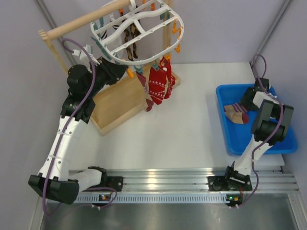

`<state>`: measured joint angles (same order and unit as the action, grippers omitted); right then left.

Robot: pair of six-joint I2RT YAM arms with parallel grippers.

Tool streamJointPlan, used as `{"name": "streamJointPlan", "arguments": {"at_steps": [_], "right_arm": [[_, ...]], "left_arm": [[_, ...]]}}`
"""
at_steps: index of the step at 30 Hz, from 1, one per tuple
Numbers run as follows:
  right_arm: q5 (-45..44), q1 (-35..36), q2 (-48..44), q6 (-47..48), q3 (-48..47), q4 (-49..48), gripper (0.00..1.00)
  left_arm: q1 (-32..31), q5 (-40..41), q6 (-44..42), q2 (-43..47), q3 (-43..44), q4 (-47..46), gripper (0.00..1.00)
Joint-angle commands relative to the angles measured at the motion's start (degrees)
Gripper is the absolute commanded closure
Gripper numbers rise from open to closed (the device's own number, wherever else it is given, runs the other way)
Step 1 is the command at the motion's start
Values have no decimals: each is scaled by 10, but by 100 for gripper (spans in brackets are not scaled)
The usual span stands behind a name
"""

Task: Clip the socks to the hanger
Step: Pick up the sock from the bin, then clamp the sock onto the hanger.

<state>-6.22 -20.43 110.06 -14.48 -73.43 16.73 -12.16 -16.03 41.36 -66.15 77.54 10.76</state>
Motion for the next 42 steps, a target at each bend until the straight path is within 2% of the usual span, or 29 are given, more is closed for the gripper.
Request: {"name": "streamJointPlan", "arguments": {"at_steps": [1, 6, 7, 10, 13, 17, 19, 20, 21, 23, 24, 29, 34, 37, 42], "right_arm": [[0, 12, 13, 9, 9, -22, 43], [-6, 14, 22, 11, 22, -13, 50], [-6, 13, 23, 13, 21, -10, 62], [1, 11, 10, 23, 19, -6, 86], [33, 4, -21, 45, 21, -6, 99], [110, -14, -89, 114, 22, -16, 100], [183, -29, -135, 142, 14, -14, 100], [214, -35, -167, 195, 8, -14, 100], [279, -45, -183, 218, 3, -12, 100], [341, -53, -228, 279, -17, -7, 100], [406, -58, -241, 305, -28, 0, 100], [570, -56, -295, 443, -137, 98, 100], [728, -49, -312, 447, -253, 135, 100], [768, -8, -329, 419, -276, 136, 100], [757, 146, -370, 405, -227, 137, 100]], "left_arm": [[3, 9, -6, 1, -6, -20, 100], [2, 8, -7, 0, -3, -18, 100], [3, 7, -8, -2, -2, -18, 100], [3, 7, -8, -1, -2, -18, 100], [3, 7, -9, 1, -4, -17, 100], [3, 7, -15, 1, -4, -15, 100], [3, 3, -16, 1, -3, -16, 100], [3, 0, -16, 1, -1, -16, 100], [3, -1, -16, 1, -1, -17, 100], [3, -5, -14, 0, 1, -16, 100], [3, -10, -13, -3, 2, -20, 100], [3, -20, -14, -4, 3, -23, 100], [3, -28, -19, -3, 4, -28, 100], [3, -31, -26, -3, 7, -26, 100], [3, -37, -32, -1, 3, -27, 100]]}}
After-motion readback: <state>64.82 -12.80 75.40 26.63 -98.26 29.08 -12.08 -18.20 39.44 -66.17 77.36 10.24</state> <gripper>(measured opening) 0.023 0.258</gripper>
